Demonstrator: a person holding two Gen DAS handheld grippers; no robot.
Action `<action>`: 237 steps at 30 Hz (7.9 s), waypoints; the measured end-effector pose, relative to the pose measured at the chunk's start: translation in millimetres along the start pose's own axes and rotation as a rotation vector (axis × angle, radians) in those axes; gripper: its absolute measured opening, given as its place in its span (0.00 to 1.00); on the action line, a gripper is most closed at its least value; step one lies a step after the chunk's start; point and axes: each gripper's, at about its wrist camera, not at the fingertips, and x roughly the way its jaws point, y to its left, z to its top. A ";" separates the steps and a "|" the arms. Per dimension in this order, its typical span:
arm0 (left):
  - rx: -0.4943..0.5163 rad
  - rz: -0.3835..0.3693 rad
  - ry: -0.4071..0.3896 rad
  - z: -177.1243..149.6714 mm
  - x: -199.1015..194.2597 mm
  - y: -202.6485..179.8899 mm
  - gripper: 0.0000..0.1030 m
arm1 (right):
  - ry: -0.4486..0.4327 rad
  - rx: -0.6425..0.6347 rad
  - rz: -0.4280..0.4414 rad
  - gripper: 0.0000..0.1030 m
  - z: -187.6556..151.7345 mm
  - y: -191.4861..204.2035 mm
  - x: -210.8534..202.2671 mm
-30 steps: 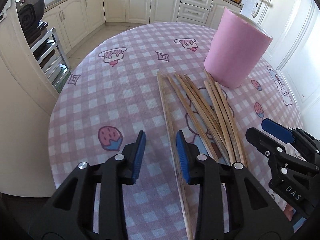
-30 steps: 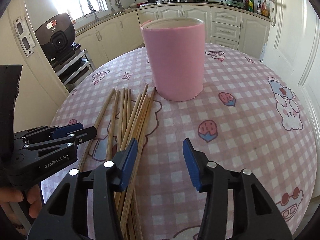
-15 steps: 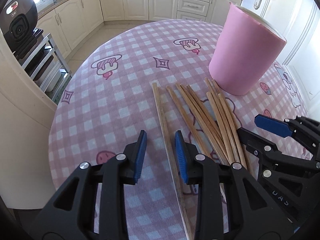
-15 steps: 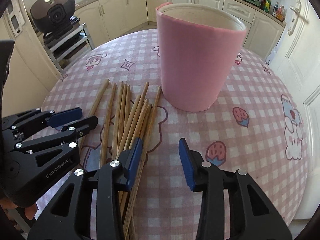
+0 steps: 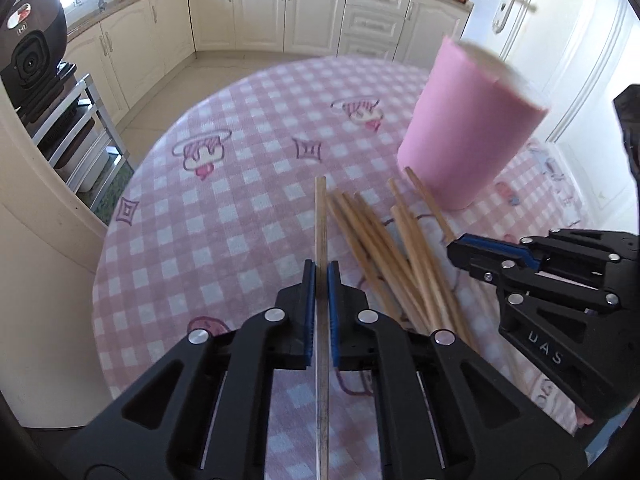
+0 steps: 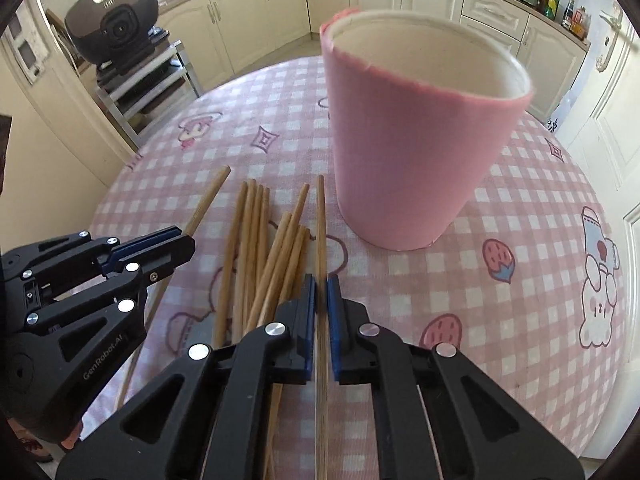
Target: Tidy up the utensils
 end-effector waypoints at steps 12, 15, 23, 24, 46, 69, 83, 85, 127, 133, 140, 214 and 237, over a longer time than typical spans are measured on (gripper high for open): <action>-0.011 -0.134 -0.223 19.4 -101.0 -8.4 0.06 | -0.245 -0.031 0.099 0.05 5.4 5.0 -104.5; -0.011 -0.177 -0.237 24.1 -111.4 -13.3 0.06 | -0.283 -0.042 0.100 0.05 5.2 5.6 -119.5; 0.003 -0.188 -0.340 29.5 -135.8 -28.5 0.06 | -0.360 -0.053 0.114 0.05 5.6 2.9 -152.6; 0.003 -0.192 -0.360 31.6 -140.7 -29.6 0.06 | -0.369 -0.058 0.115 0.05 3.3 1.7 -159.8; -0.043 -0.173 -0.823 110.2 -172.0 -64.5 0.06 | -0.660 0.031 -0.011 0.05 44.1 -30.4 -225.5; 0.070 -0.105 -0.639 94.2 -90.4 -82.1 0.07 | -0.539 0.071 -0.036 0.05 40.6 -47.1 -147.2; 0.070 -0.048 -0.615 72.9 -102.9 -74.7 0.52 | -0.523 0.103 -0.015 0.11 31.3 -49.1 -146.1; 0.067 -0.034 -0.620 70.0 -107.8 -72.6 0.56 | -0.528 0.101 -0.018 0.15 29.3 -47.3 -149.1; -0.056 0.013 -0.205 -41.2 -65.8 6.7 0.86 | -0.265 0.049 0.006 0.39 -57.5 -1.3 -67.6; -0.073 0.015 -0.157 -47.7 -48.2 9.6 0.86 | -0.149 0.049 0.025 0.33 -66.6 -4.4 -32.9; -0.073 0.027 -0.133 -50.4 -38.5 12.2 0.86 | -0.129 0.026 -0.002 0.33 -66.7 2.7 -20.2; -0.049 -0.105 0.059 -7.9 9.1 15.1 0.33 | -0.009 -0.051 -0.037 0.14 2.0 -10.4 20.9; -0.067 -0.004 0.076 4.2 28.7 21.5 0.26 | -0.001 -0.061 -0.051 0.16 2.1 -10.1 18.8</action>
